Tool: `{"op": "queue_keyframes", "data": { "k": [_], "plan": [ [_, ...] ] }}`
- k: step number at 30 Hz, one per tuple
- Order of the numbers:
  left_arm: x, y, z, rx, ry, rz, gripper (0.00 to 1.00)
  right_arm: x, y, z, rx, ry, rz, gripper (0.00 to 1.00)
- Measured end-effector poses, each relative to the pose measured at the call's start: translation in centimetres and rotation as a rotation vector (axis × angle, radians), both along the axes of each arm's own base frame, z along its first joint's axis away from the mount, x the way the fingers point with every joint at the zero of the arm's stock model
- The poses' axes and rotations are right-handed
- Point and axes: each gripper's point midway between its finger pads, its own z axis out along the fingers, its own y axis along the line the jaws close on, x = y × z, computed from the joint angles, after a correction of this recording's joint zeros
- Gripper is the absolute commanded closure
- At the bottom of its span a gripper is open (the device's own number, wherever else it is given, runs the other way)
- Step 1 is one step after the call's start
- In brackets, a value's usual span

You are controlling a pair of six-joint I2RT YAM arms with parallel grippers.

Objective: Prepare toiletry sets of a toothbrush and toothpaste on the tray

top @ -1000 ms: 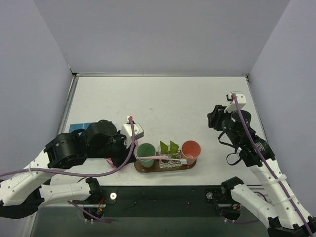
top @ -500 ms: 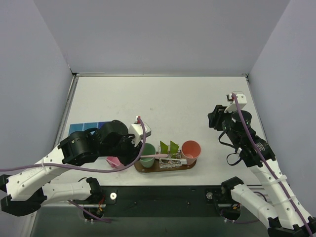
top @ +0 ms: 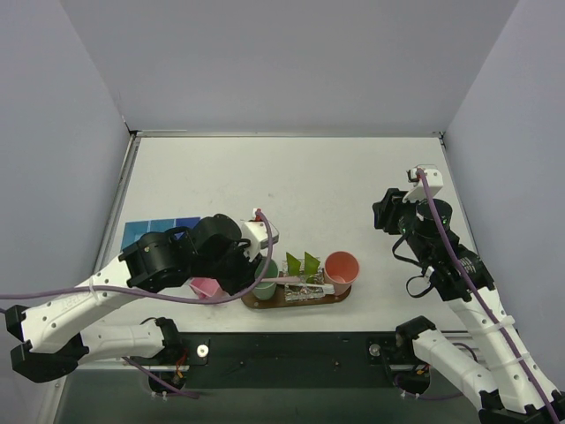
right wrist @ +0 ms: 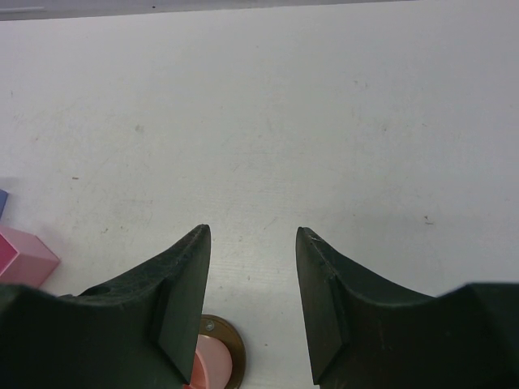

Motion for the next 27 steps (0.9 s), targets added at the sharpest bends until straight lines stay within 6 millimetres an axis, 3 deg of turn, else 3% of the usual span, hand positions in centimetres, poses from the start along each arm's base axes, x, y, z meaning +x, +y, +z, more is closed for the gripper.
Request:
{"op": "queue_keyframes", "data": {
  "k": [27],
  "plan": [
    [0.6,-0.8,-1.9,0.101,-0.026,0.009,1.0,-0.2,-0.6,-0.8,-0.031,0.011,-0.015,0.58]
  ]
}}
